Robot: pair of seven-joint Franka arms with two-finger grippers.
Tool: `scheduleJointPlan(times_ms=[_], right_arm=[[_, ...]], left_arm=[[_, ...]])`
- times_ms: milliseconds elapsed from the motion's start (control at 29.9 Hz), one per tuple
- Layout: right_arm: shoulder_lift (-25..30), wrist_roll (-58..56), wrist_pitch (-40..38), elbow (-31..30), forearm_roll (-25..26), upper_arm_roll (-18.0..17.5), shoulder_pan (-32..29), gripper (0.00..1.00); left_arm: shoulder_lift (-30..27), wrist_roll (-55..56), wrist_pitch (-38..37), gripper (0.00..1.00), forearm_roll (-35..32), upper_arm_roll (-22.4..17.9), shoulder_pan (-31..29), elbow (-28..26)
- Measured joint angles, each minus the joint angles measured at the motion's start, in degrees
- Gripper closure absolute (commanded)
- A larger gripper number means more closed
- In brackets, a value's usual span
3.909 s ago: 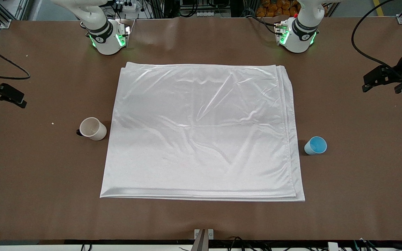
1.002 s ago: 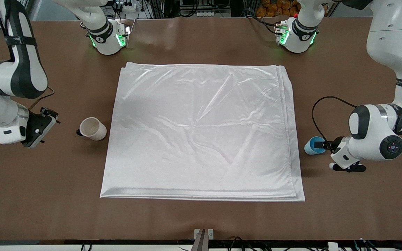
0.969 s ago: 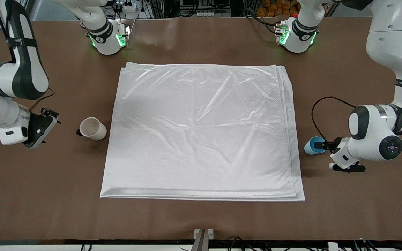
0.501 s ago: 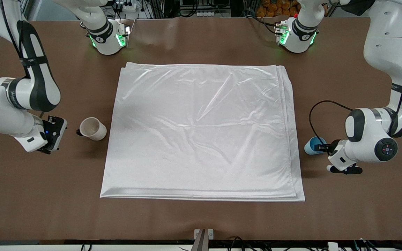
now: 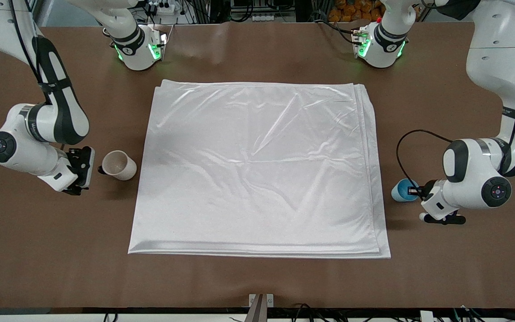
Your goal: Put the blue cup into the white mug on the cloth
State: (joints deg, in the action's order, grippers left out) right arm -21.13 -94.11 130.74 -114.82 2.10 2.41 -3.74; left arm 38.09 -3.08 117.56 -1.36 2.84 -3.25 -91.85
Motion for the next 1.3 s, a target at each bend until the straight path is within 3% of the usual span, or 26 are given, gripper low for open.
scheduleJointPlan(times_ms=[267,367,568,735,969,1069,1236,1303], right_arm=[[-0.4,-4.9,1.4,-1.6,0.0,-0.3,0.1,0.03],[-0.7,-6.1,2.5,-2.5,0.0,-0.3,0.1,0.37],[-1.2,-8.0,4.0,-3.7,0.0,-0.5,0.1,0.62],[-1.4,-8.3,4.5,-3.9,0.0,-0.7,0.1,0.68],[-1.5,-8.8,5.8,-4.9,0.0,-1.0,0.1,0.69],[-1.5,-9.2,5.9,-4.9,0.0,-1.0,0.1,0.75],[-1.5,-10.1,5.9,-4.9,-0.1,-1.0,-0.2,0.98],[-1.5,-10.4,6.0,-4.9,-0.1,-1.0,-0.4,1.0]], left_arm=[[0.0,0.0,0.2,1.0,0.0,0.0,0.0,0.5],[-0.2,0.0,0.3,1.0,0.0,-0.1,-0.1,0.8],[-0.7,0.0,0.3,1.0,0.0,-0.1,-0.1,1.2],[-1.8,0.0,0.3,1.0,0.0,0.0,-0.1,2.0],[-5.6,0.0,-1.8,1.0,0.0,0.0,0.0,3.4],[-7.1,0.0,-2.8,1.0,0.0,0.0,0.0,3.4],[-7.8,0.0,-3.2,1.0,0.0,0.0,0.0,3.4],[-7.8,0.0,-3.2,1.0,0.0,0.0,0.0,3.3]])
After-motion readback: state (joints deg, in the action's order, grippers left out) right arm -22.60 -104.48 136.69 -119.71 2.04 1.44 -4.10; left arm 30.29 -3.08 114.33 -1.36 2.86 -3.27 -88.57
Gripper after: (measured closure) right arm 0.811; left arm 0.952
